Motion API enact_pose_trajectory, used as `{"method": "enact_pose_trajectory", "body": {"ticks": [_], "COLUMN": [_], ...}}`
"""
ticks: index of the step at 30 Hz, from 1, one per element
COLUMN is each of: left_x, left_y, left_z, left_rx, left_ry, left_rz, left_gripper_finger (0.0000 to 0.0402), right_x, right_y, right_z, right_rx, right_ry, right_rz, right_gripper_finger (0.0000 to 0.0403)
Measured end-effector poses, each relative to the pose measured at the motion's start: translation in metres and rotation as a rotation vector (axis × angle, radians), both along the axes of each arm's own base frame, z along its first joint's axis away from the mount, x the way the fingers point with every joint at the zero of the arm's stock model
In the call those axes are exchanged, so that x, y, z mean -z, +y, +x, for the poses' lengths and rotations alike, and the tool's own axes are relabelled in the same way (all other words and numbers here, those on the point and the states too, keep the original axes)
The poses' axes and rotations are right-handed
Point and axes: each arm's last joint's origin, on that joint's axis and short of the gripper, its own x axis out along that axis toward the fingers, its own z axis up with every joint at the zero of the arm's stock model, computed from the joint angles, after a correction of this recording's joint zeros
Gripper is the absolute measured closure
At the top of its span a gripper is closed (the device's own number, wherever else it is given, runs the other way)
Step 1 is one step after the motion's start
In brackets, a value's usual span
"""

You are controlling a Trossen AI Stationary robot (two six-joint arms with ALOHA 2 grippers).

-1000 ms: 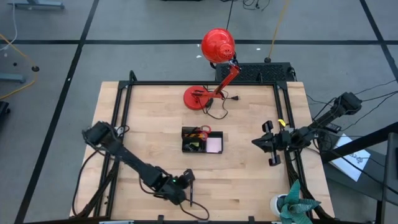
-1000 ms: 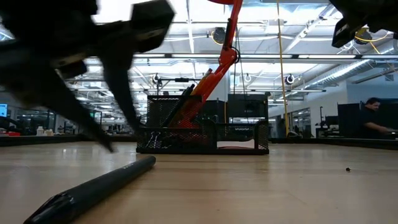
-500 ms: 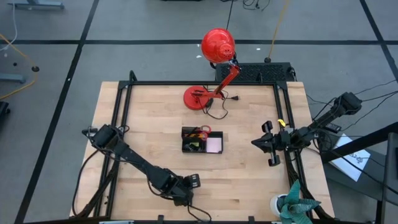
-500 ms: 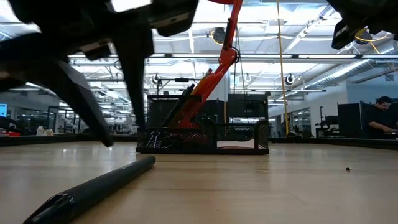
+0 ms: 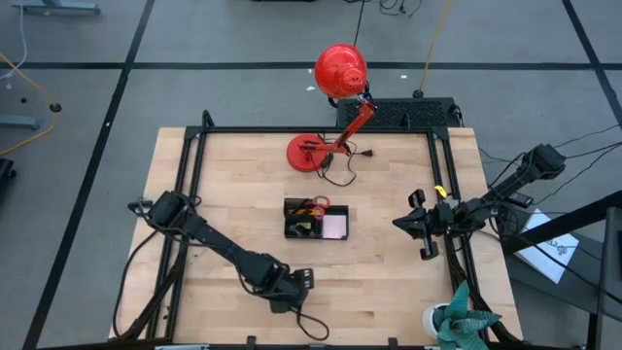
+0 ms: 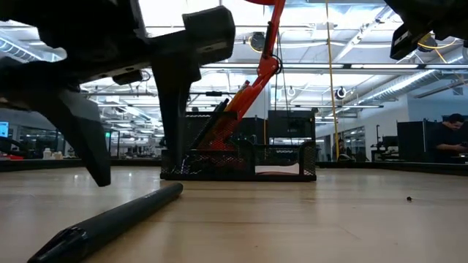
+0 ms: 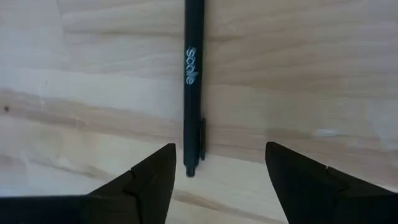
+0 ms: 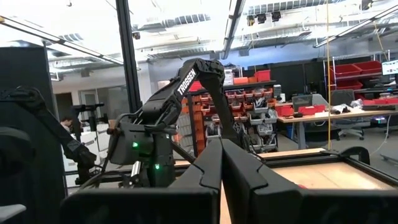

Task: Pick and place office supplies into organizer
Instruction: Put the black pen into the black mesh desk organizer

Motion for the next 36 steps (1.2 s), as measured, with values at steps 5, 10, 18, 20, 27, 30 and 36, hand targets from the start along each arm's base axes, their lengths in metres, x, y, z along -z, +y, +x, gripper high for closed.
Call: {"method": "enact_pose_trajectory", "body": {"ticks": [5, 10, 18, 20, 27, 30, 36], "left_x": [0.009, 0.014, 0.015, 0.015, 0.016, 0.016, 0.016], "left_y": [0.005, 0.009, 0.014, 0.015, 0.017, 0.018, 0.027], "left_z": [0.005, 0.010, 0.015, 0.016, 0.016, 0.017, 0.021], "left_rx": [0.059, 0.106, 0.193, 0.205, 0.217, 0.220, 0.205], "left_ry": [0.019, 0.019, 0.016, 0.019, 0.038, 0.056, 0.084], "left_rz": [0.016, 0.020, 0.009, -0.003, -0.038, -0.080, -0.157], "left_gripper_finger": [0.0147, 0.0146, 0.0146, 0.0147, 0.0147, 0.0147, 0.0147], "right_x": [0.000, 0.000, 0.000, 0.000, 0.000, 0.000, 0.001], "right_y": [0.000, 0.000, 0.000, 0.000, -0.001, -0.001, -0.002], "right_z": [0.000, 0.000, 0.000, 0.000, 0.000, 0.000, 0.000], "right_rx": [-0.001, 0.000, 0.001, 0.001, 0.004, 0.027, 0.060], "right_ry": [0.000, 0.001, 0.003, 0.002, 0.003, 0.007, 0.014], "right_rz": [0.013, 0.020, 0.025, 0.025, 0.026, 0.034, 0.045], "right_gripper_finger": [0.0403, 0.0403, 0.0403, 0.0403, 0.0403, 0.0403, 0.0403]}}
